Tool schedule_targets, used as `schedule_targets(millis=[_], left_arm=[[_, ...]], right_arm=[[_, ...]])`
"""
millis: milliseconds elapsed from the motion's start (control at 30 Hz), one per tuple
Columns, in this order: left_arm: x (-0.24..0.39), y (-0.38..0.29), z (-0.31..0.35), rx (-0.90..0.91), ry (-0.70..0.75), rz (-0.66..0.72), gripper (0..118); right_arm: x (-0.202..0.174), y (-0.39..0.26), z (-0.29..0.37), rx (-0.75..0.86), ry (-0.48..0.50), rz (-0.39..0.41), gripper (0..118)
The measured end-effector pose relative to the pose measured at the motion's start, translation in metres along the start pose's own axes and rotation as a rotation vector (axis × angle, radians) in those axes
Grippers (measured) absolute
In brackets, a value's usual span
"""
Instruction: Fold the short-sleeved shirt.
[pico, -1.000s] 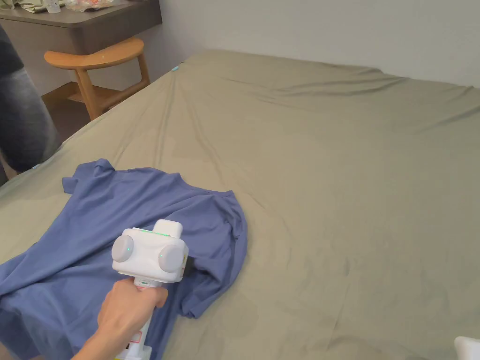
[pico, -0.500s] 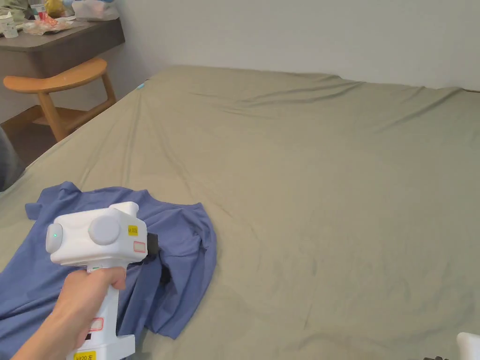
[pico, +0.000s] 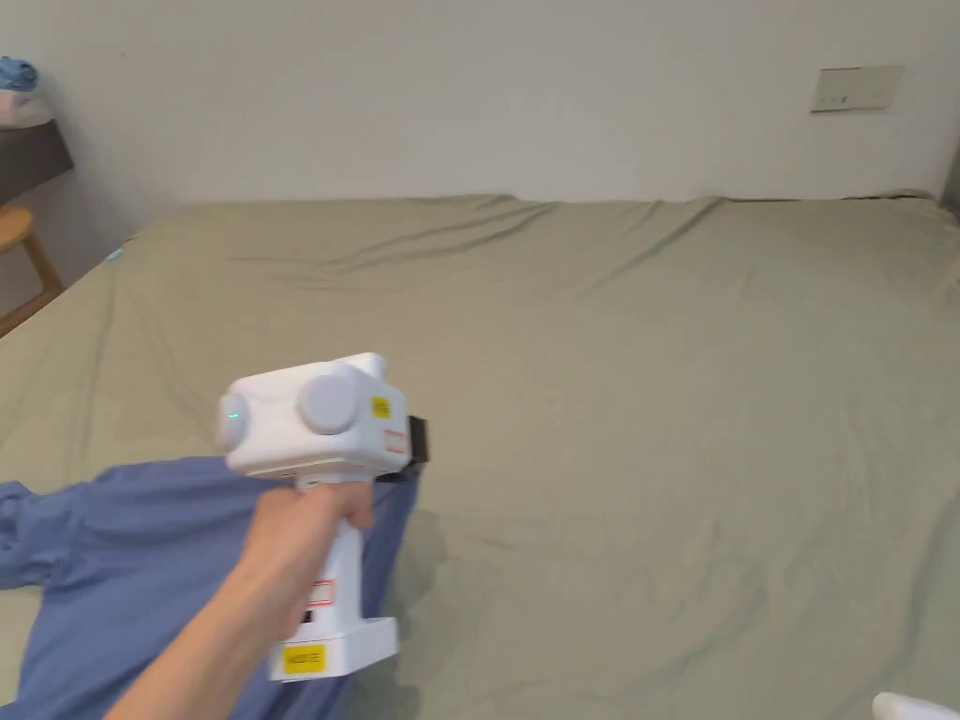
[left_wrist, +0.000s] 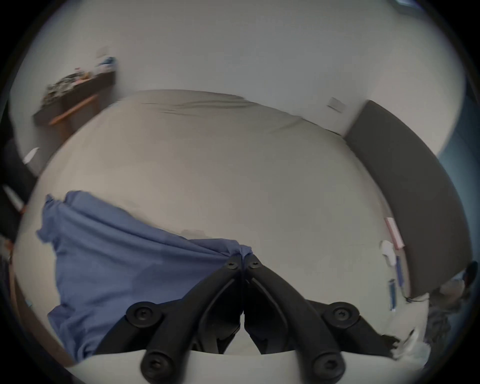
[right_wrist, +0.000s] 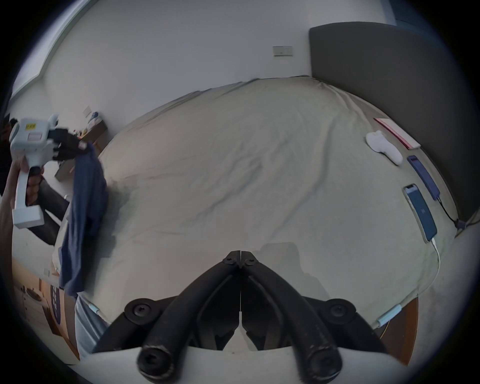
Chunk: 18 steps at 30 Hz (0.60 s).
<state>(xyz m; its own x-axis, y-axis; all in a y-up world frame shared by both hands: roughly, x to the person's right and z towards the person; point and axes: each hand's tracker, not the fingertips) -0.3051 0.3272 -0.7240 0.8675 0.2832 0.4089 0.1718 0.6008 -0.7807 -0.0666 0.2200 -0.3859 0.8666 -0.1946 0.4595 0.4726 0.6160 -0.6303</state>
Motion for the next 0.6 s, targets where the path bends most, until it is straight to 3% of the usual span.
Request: schedule_targets(millis=[133,333,433,500,533,567,600], left_arm=[[0.116,0.009,-0.066,-0.067,-0.176,-0.101,0],[0.282,-0.032,-0.157,-0.271,-0.441,-0.195,0],[0.324,-0.063,-0.193,-0.349,-0.478,-0.207,0],[0.328,-0.08,-0.213,-0.351,-0.394,-0.222,0],[0.326,-0.086,-0.221,-0.333,-0.369,-0.244,12],[0.32,-0.091,-0.226,-0.309,-0.325,-0.292,67],[0.31,-0.096,-0.233,-0.341,-0.293,-0.316,111]], right_arm=[[0.029,0.003,0.01,0.02,-0.044,-0.051,0],[0.06,0.01,0.028,0.03,-0.112,-0.114,0],[0.071,0.01,0.03,0.026,-0.137,-0.135,0],[0.076,0.009,0.03,0.019,-0.151,-0.144,0],[0.078,0.008,0.029,0.016,-0.153,-0.149,0],[0.08,0.006,0.027,0.01,-0.154,-0.154,0],[0.081,0.005,0.024,0.002,-0.152,-0.158,0]])
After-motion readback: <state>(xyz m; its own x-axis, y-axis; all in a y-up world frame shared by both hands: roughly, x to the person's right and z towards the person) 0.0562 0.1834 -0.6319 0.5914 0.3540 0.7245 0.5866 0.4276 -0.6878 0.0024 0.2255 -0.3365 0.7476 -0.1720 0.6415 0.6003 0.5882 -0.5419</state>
